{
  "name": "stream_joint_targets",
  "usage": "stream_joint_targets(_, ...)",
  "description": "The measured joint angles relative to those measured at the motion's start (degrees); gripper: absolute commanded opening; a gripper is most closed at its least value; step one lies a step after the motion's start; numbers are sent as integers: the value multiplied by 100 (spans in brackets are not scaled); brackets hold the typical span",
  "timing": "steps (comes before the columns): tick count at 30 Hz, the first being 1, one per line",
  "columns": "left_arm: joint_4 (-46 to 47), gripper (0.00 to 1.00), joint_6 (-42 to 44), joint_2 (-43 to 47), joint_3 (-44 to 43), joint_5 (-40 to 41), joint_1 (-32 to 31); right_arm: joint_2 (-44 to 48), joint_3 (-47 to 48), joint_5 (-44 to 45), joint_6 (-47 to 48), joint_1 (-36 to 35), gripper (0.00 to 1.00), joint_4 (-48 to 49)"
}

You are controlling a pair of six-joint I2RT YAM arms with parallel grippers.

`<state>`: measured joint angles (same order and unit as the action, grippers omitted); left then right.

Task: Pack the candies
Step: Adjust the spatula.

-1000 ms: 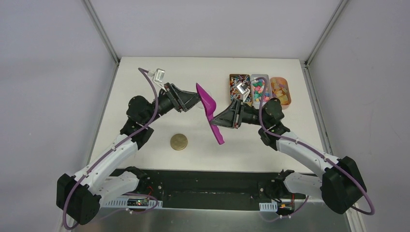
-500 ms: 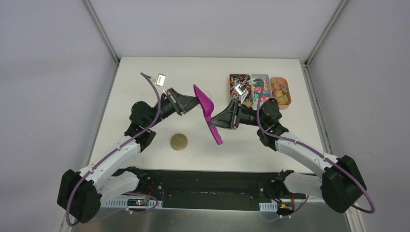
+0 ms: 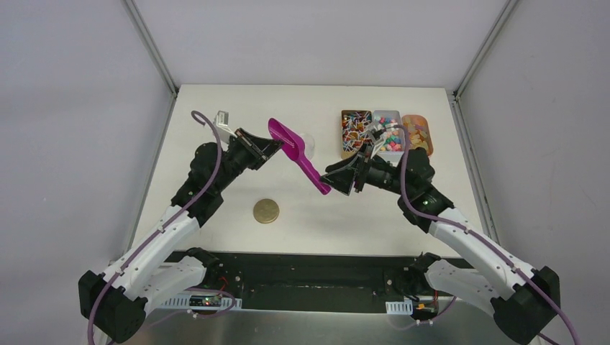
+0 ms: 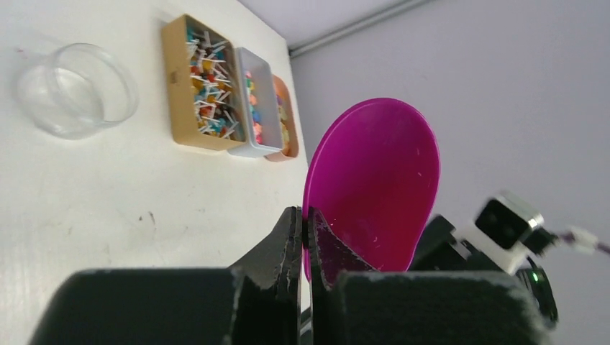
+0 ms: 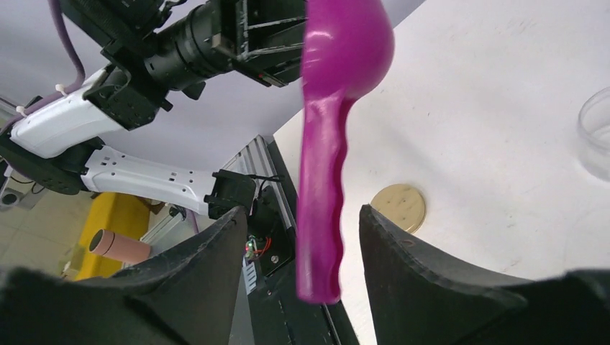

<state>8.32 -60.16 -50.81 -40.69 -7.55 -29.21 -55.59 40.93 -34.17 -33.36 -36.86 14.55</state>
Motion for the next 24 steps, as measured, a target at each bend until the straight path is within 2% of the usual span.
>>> stream_joint_targets(5,-1486,0,-380,-92,-750,719,2,350,221,136,271,0,61,-358)
stream_joint_targets(7,-1904,0,-546,-131,-938,890,4,378,260,168,315,0,74,-376)
stream_joint_targets(12,-2942,0,-1180,-229,-1244,1027,50,621,37,203,2564,-70,75,-92)
stream_joint_targets(17,-3681,0,-1902,-369,-1384,638,310,1139,-505,275,4133,-334,75,468)
stream_joint_targets(24,-4044,0,-2710,-411,-1370,-192,511,1064,-669,339,4852,-632,75,678)
